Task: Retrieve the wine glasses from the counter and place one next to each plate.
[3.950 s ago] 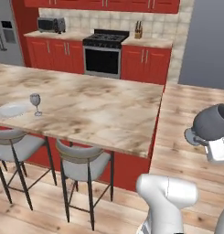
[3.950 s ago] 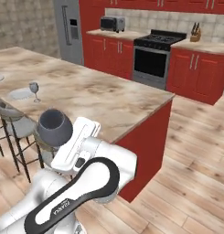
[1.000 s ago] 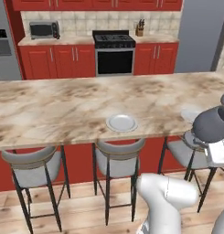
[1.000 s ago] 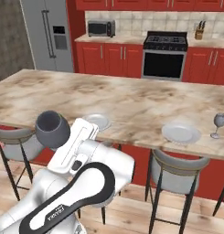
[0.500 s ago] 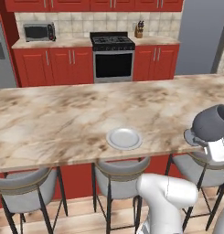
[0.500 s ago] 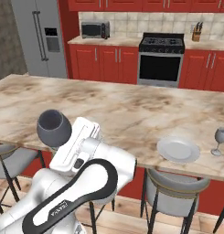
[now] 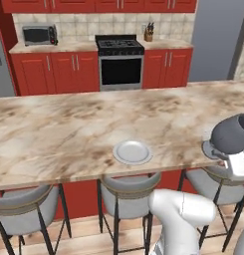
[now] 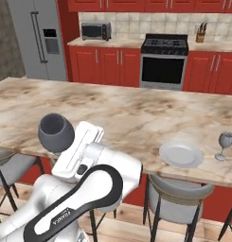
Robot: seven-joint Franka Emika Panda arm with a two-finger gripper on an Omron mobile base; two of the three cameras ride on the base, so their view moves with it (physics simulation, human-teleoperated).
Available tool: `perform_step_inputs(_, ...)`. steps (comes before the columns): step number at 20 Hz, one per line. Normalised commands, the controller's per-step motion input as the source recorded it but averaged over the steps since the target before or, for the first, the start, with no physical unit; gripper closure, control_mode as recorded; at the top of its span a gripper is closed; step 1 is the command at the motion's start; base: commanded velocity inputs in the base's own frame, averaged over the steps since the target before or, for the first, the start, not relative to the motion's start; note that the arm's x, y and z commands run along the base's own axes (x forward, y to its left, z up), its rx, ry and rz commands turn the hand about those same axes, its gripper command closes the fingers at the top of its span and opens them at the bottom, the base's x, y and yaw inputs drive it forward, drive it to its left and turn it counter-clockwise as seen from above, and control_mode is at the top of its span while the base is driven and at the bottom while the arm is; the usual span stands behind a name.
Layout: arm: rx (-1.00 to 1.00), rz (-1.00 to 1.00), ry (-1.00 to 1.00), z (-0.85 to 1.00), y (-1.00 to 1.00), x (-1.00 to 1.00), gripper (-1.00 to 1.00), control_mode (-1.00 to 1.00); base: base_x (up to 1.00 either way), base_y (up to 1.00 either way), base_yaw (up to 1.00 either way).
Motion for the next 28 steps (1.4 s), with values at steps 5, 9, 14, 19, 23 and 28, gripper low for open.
perform_step_inputs(5,0.00,0.00,0.00,0.00,0.00,0.00,1.00,1.00,1.00,-0.18,0.13)
perform_step_inputs(9,0.00,0.00,0.00,0.00,0.00,0.00,1.00,1.00,1.00,-0.38,0.30)
perform_step_inputs(14,0.00,0.00,0.00,0.00,0.00,0.00,1.00,1.00,0.58,-0.39,0.34)
perform_step_inputs(19,0.00,0.00,0.00,0.00,0.00,0.00,1.00,1.00,0.20,-0.13,0.22)
perform_step_inputs(23,0.00,0.00,0.00,0.00,0.00,0.00,1.00,1.00,0.33,0.00,0.03)
perform_step_inputs(28,0.00,0.00,0.00,0.00,0.00,0.00,1.00,1.00,0.54,0.00,0.01)
